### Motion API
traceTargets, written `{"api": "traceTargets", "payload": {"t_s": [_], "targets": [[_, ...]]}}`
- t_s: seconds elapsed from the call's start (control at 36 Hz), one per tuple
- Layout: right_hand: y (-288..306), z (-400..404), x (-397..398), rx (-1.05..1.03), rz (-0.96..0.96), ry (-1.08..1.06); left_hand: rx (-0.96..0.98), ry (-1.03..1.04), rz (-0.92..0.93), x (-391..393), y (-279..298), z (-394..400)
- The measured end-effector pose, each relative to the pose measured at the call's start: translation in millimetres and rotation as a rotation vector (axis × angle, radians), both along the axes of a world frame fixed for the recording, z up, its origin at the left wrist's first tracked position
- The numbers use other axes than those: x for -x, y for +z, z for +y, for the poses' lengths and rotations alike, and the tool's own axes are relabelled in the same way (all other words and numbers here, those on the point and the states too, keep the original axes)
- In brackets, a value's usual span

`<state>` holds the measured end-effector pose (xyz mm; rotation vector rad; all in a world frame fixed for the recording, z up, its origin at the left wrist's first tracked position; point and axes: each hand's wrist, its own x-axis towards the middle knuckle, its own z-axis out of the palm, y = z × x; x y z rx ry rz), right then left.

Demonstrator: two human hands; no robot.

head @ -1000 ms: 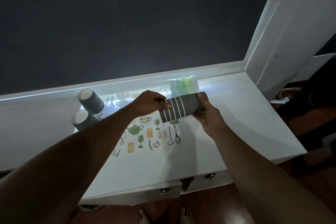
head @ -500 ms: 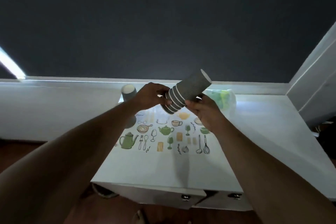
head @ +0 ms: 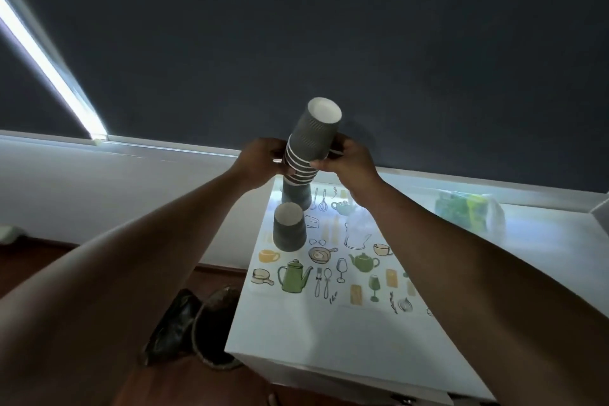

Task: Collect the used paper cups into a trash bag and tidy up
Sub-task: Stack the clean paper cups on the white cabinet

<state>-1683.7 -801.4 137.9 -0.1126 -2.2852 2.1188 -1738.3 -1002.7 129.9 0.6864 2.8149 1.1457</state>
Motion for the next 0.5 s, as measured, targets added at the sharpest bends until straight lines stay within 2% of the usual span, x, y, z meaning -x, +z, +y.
{"api": "traceTargets", "payload": {"t_s": [0.25, 0.5], "targets": [[-18.7, -29.6, 24.2, -0.152, -0.076, -0.041, -0.007, -0.007, -0.133, 24.8, -31.0, -21.3], [-44.1, -36.5, 15.9, -0.228, -0.151, -0.053, 0.151, -0.003, -0.203, 22.5, -59.9, -24.6]]}}
